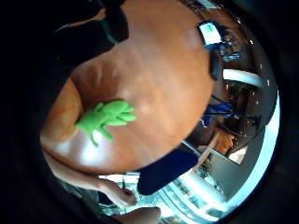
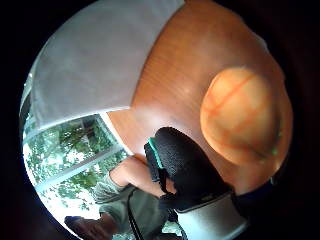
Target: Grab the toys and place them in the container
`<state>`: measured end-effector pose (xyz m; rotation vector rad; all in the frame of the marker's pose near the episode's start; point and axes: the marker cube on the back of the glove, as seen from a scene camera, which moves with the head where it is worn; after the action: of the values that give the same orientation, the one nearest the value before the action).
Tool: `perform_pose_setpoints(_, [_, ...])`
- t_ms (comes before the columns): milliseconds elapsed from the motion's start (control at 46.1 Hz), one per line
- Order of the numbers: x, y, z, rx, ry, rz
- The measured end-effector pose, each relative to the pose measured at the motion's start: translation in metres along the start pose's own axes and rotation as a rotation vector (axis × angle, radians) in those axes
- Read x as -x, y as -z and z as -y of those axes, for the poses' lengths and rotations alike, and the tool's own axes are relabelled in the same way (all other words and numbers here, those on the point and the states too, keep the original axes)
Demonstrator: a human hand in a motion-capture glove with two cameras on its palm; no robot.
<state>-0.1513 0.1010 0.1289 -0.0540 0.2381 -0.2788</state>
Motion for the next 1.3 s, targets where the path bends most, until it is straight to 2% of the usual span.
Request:
perform_pose_setpoints(65, [0.012,-0.021,-0.001,-0.008,0.044,0.017])
perform_pose_setpoints(217, [0.037,-0.035,-0.008,-0.193,0.178,-0.016])
perform_pose_setpoints(455, [0.045,-0.038,0.005,-0.302,0.207,-0.043])
perform_pose_setpoints(542, [0.037,-0.031,0.011,-0.305,0.189,0.019])
perform_pose_setpoints(629, [0.010,-0.014,0.025,-0.277,0.087,0.132])
perform_pose_setpoints(737, [0.006,-0.006,0.030,-0.218,0.108,0.165])
perform_pose_setpoints(824, [-0.018,0.024,0.035,-0.237,0.049,0.183])
perform_pose_setpoints(932, [0.001,0.053,0.031,-0.234,0.135,0.090])
perform_pose_setpoints(1019, [-0.024,0.116,0.037,-0.283,0.055,0.152])
perform_pose_setpoints(1149, [-0.004,0.176,0.029,-0.314,0.221,-0.023])
perform_pose_setpoints(1301, [0.017,0.248,0.031,-0.341,0.090,0.015])
